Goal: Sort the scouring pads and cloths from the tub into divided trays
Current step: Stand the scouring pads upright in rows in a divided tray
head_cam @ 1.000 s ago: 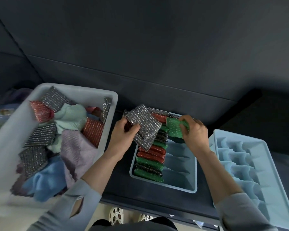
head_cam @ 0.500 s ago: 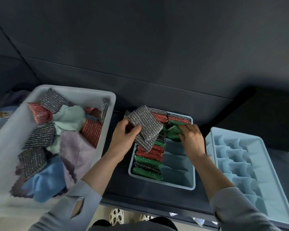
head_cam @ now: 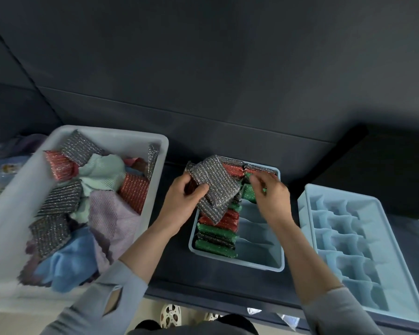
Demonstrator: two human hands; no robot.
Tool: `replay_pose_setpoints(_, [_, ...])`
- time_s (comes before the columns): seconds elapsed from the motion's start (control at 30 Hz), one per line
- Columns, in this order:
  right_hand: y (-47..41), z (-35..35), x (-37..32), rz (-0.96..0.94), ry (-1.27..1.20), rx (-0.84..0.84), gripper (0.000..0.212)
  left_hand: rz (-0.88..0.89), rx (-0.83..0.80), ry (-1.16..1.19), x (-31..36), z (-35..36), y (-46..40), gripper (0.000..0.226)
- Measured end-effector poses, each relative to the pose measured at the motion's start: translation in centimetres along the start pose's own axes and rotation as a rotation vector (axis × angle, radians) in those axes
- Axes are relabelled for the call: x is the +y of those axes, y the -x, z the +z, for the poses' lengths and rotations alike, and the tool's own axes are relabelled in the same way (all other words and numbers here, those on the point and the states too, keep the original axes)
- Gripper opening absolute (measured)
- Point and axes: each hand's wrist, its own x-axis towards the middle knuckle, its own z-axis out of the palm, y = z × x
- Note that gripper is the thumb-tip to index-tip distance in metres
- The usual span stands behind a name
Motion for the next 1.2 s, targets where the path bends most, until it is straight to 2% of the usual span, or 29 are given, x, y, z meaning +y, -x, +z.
replay_pose_setpoints(0.07, [-0.2, -1.1, -2.3, 0.047, -0.237, -0.161, 0.022, 0.041, -0.023, 0.019, 0.7, 0.6, 0.2, 0.06])
replay_pose_setpoints(0.13, [-0.2, -1.2, -3.2, 0.013, -0.245, -0.281, 0.03, 0.08, -0.053, 0.045, 1.5, 1.2, 0.5, 0.043])
replay_pose_setpoints(0.3, [0.0, -1.6, -2.0, 0.165, -0.503, -0.245, 0.017, 0.109, -0.2, -0.042, 2.1, 1.9, 0.7, 0.043])
replay_pose_setpoints(0.37, [-0.2, -2.3, -0.4, 0.246, -0.42, -0.099, 0.018, 0.132, -0.166, -0.044, 2.3, 1.7, 0.7, 0.05])
replay_pose_setpoints(0.43, [-0.4, -3.0, 2.0, 0.253, -0.183, 0.054, 0.023, 0.15, -0.087, -0.033, 2.4, 1.3, 0.6, 0.049])
replay_pose_setpoints(0.5, [-0.4, -3.7, 3.9, 0.172, 0.066, 0.064, 0.022, 0.132, -0.016, -0.027, 2.4, 0.8, 0.3, 0.047])
replay_pose_setpoints(0.57, [-0.2, -3.7, 4.5, 0.036, 0.211, 0.032, 0.019, 0.106, 0.005, -0.021, 2.2, 0.4, -0.1, 0.046])
replay_pose_setpoints(0.63, [0.0, -2.9, 4.4, -0.075, 0.27, 0.003, 0.018, 0.107, 0.004, -0.021, 2.2, 0.3, -0.1, 0.047])
replay_pose_setpoints(0.73, [-0.2, -1.2, 4.2, -0.138, 0.327, -0.004, 0.022, 0.119, -0.006, -0.02, 2.2, 0.4, 0.0, 0.048])
replay_pose_setpoints(0.9, [-0.7, -0.1, 3.6, -0.189, 0.315, 0.136, 0.019, 0.139, 0.014, -0.045, 2.0, 0.3, 0.1, 0.049])
replay_pose_setpoints(1.1, [0.6, 1.4, 5.7, -0.154, 0.425, -0.041, 0.03, 0.175, 0.026, -0.082, 2.4, 0.5, 0.2, 0.051])
replay_pose_setpoints(1.2, [0.6, 1.5, 6.0, -0.18, 0.491, -0.049, 0.026, 0.181, 0.021, -0.087, 2.4, 0.6, 0.2, 0.052])
